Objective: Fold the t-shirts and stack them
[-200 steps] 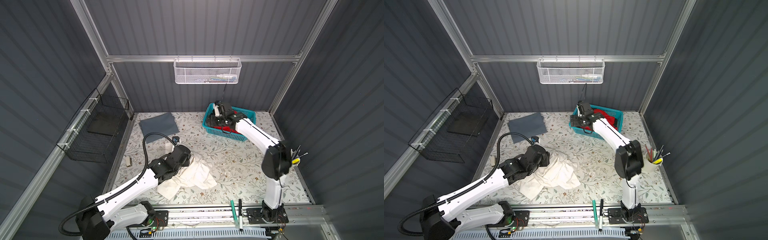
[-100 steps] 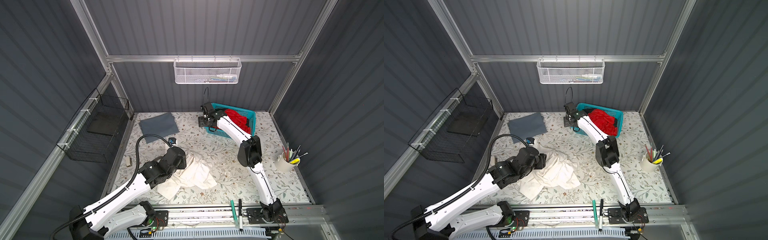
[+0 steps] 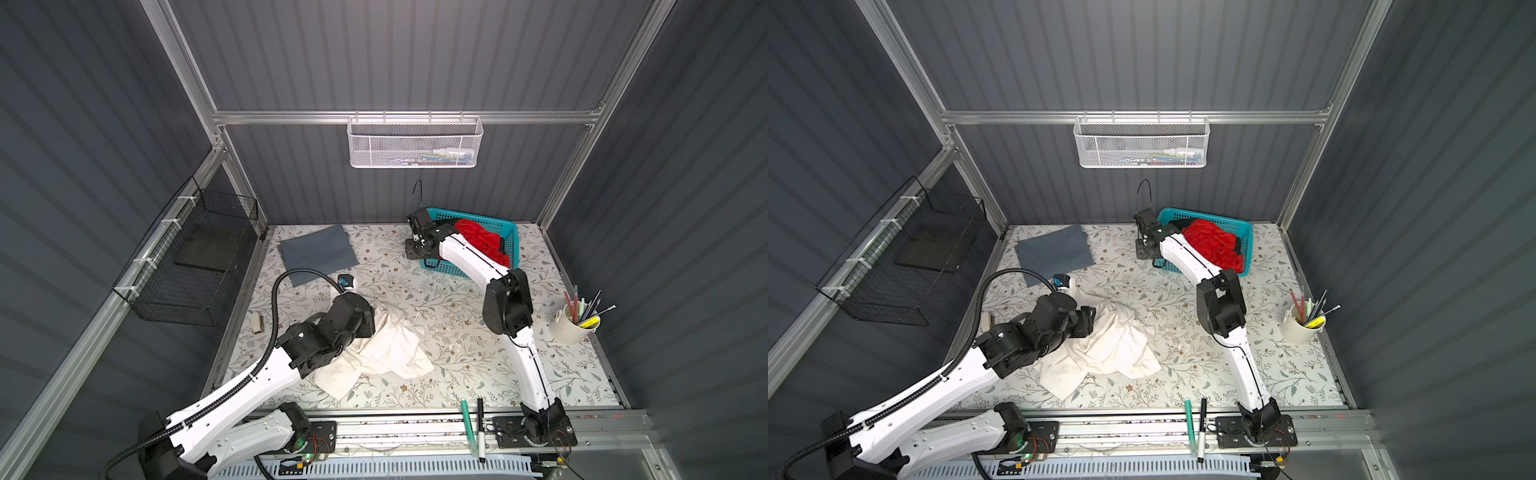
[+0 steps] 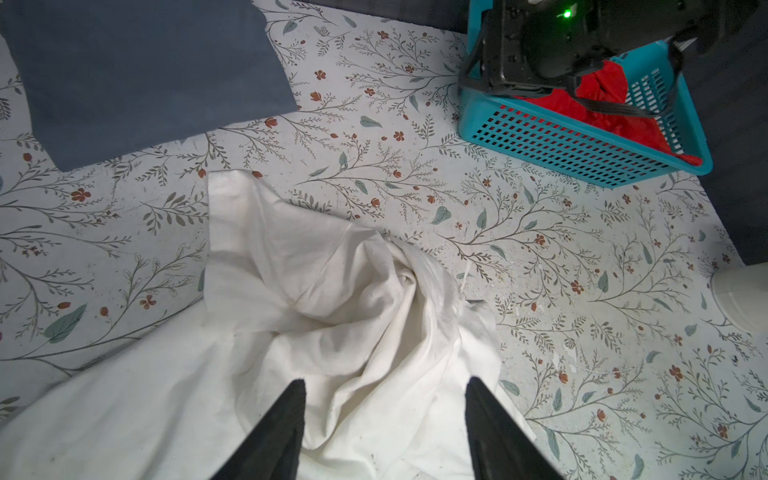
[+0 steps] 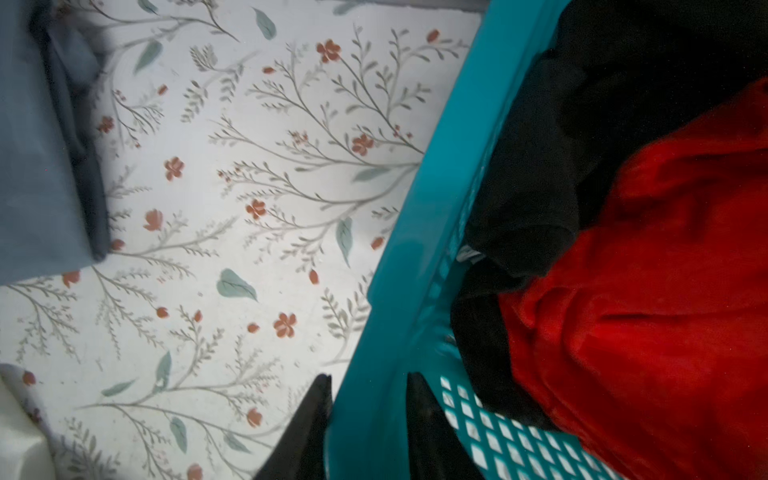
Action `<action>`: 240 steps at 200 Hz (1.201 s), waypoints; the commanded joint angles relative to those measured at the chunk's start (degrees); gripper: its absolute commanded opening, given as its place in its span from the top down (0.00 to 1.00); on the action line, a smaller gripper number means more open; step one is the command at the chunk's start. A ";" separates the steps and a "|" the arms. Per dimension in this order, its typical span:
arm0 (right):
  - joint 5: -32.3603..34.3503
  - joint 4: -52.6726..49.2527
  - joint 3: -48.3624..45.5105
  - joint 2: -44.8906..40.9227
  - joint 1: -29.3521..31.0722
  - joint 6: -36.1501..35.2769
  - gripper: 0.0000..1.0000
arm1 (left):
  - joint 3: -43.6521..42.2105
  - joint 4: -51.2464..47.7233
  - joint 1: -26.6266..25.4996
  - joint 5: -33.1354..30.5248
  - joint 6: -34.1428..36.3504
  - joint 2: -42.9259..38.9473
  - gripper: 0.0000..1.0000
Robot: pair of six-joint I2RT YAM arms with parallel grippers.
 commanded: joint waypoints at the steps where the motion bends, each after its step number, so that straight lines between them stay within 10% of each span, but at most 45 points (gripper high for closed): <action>1: 1.28 2.91 -10.59 -7.04 -3.47 -3.01 0.71 | -0.64 2.33 -0.10 1.27 -0.21 1.00 0.38; 58: -11.89 17.73 -33.29 -20.67 -13.79 -17.78 0.76 | 0.48 5.76 -0.10 3.96 -0.10 5.53 0.38; 132: -8.97 14.57 -27.12 -15.73 -21.68 -29.47 0.74 | 7.83 -1.63 -0.24 11.31 3.15 21.64 0.38; 204: -16.08 16.26 -34.32 -30.49 -20.04 -21.03 0.25 | 10.35 -7.77 -14.05 3.18 6.51 24.74 0.40; 240: -16.24 12.28 -43.19 -42.49 -18.07 -12.24 0.17 | 5.69 -1.42 -19.39 14.68 10.91 26.20 0.41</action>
